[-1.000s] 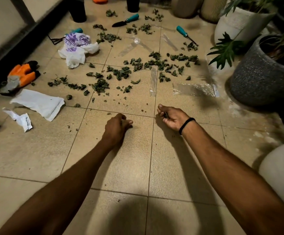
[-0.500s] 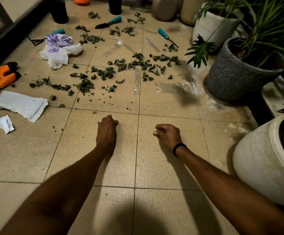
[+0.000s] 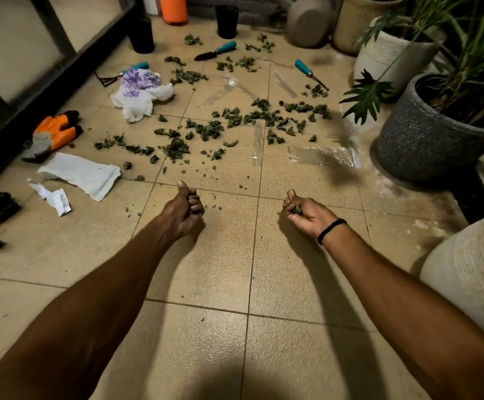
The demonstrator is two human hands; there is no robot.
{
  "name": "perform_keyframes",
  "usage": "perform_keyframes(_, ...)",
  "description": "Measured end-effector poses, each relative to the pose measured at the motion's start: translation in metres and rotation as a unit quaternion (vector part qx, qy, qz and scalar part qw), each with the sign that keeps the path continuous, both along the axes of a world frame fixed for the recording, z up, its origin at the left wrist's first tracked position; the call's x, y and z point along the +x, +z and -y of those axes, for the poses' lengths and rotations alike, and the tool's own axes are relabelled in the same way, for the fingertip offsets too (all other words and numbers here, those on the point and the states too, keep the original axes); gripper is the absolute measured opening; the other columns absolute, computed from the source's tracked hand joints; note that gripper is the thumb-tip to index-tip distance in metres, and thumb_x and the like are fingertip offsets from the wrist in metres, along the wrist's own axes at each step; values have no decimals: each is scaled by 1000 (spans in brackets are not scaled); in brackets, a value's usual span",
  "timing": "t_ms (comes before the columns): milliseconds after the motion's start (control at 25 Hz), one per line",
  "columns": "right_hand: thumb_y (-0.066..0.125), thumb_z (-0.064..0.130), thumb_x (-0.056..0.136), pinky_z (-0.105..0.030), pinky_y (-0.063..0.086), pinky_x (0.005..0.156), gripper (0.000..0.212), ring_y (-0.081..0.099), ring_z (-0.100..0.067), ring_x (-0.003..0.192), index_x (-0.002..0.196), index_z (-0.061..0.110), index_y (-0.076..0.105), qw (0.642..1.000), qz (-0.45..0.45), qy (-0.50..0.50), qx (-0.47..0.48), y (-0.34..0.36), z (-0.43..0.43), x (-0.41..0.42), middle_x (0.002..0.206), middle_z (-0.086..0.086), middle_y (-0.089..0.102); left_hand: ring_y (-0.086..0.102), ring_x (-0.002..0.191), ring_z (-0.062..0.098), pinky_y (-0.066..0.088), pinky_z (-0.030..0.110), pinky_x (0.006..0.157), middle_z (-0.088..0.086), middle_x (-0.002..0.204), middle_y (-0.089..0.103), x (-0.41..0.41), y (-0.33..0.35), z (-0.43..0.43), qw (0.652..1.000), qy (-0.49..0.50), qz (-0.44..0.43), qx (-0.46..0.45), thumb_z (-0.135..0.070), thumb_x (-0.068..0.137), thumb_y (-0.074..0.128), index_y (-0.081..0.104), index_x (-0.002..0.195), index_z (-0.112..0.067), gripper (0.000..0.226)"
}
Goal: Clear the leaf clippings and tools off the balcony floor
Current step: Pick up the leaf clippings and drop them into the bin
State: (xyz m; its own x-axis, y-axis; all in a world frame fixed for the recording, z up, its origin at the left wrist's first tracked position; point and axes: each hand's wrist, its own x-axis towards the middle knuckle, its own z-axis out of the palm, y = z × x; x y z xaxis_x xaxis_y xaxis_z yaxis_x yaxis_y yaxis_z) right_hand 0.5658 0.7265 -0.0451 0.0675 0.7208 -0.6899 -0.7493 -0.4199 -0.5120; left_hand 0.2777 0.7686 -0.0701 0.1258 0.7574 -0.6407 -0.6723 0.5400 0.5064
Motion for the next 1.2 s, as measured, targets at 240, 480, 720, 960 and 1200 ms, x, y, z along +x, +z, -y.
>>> perform_keyframes(240,49,0,97,-13,42,51,11,42,-9,72,92,2,58,997,-64,37,7,1,-2,-23,87,-6,49,19,40,6,17,19,32,-10,52,23,-8,5,17,997,-80,1,-19,-66,87,57,35,59,-25,54)
perform_keyframes(480,45,-2,98,-14,42,46,14,42,-10,69,94,3,58,993,-72,90,3,12,-10,-75,85,-7,47,19,36,4,18,16,31,-11,47,23,-9,28,26,998,-66,3,6,-48,90,66,39,56,-23,50)
perform_keyframes(720,42,1,101,-14,40,45,16,40,-10,66,95,5,56,983,-69,169,18,50,-17,-160,84,-6,44,17,31,5,16,16,31,-9,42,17,-52,75,39,998,19,1,53,-49,91,63,28,59,-24,54)
perform_keyframes(960,46,7,102,-14,38,50,8,40,-10,63,101,4,53,953,-78,286,65,103,3,-322,80,-5,44,18,32,4,18,14,34,-8,43,20,-174,144,94,971,203,-98,73,-58,91,57,29,62,-22,54)
perform_keyframes(1200,45,3,101,-12,37,37,26,39,-8,62,76,9,46,894,-127,425,68,153,124,-505,68,-2,47,19,31,3,17,14,33,-8,42,22,-321,203,244,899,404,-154,68,-62,93,48,30,66,-21,52)
